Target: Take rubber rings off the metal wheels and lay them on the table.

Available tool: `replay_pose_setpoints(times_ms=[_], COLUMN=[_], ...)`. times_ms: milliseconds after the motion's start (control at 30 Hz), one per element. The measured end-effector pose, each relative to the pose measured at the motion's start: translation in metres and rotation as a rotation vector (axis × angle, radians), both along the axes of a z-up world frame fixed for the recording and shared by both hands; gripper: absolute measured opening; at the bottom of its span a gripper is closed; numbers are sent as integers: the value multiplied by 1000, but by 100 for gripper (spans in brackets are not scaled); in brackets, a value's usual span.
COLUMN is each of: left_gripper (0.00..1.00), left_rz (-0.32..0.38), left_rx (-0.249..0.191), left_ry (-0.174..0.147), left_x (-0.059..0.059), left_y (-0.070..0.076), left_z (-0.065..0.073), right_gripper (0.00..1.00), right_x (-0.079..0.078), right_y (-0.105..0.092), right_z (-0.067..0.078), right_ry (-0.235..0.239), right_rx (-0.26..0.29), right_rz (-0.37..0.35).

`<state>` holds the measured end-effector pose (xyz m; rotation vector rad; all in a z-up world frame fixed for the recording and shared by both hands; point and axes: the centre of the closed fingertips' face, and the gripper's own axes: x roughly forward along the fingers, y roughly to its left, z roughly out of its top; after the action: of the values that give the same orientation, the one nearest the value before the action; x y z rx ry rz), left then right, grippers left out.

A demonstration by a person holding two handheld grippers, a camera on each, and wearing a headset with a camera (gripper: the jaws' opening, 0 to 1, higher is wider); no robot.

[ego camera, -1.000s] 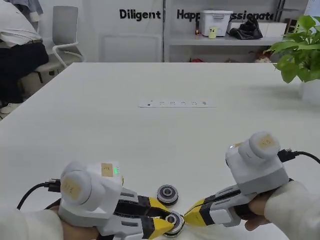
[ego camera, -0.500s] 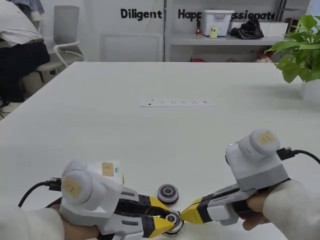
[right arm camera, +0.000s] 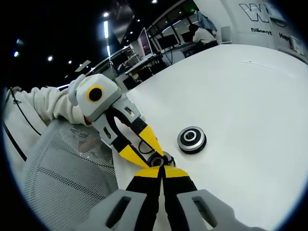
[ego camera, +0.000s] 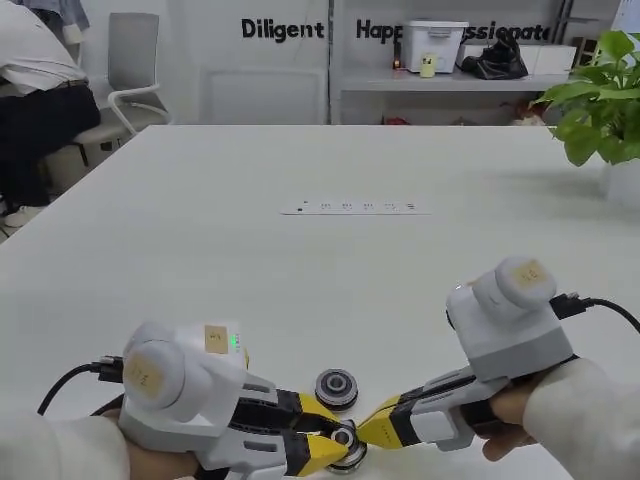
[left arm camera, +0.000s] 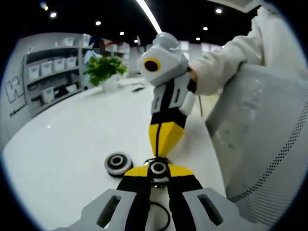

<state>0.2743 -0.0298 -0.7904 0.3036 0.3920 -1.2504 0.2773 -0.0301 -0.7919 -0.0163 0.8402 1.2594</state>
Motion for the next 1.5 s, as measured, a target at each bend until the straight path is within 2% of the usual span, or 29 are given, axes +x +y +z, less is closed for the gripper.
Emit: replay_pose_setpoints(times_ms=[767,900,1267,1333,1500], left_gripper=[13,13,14,14,14], left_rz=[1,1,3,9,1], left_rx=[7,7,17,19,46], left_ry=[-4,-4,-8,1,-3], left_x=[-1,-1,-1,-1,-1], left_y=[0,0,0,0,0], left_z=[0,0,0,0,0], right_gripper=[0,0,0,0,0], right_x=[-2,0,1,1,2], right_y=[3,6,4,4,3], right_z=[5,15,9,8,8], right_ry=[0,5,-9,-10,-5], right_rx=[26,67,38,34,35], right_rz=[15,4,2,3,-4])
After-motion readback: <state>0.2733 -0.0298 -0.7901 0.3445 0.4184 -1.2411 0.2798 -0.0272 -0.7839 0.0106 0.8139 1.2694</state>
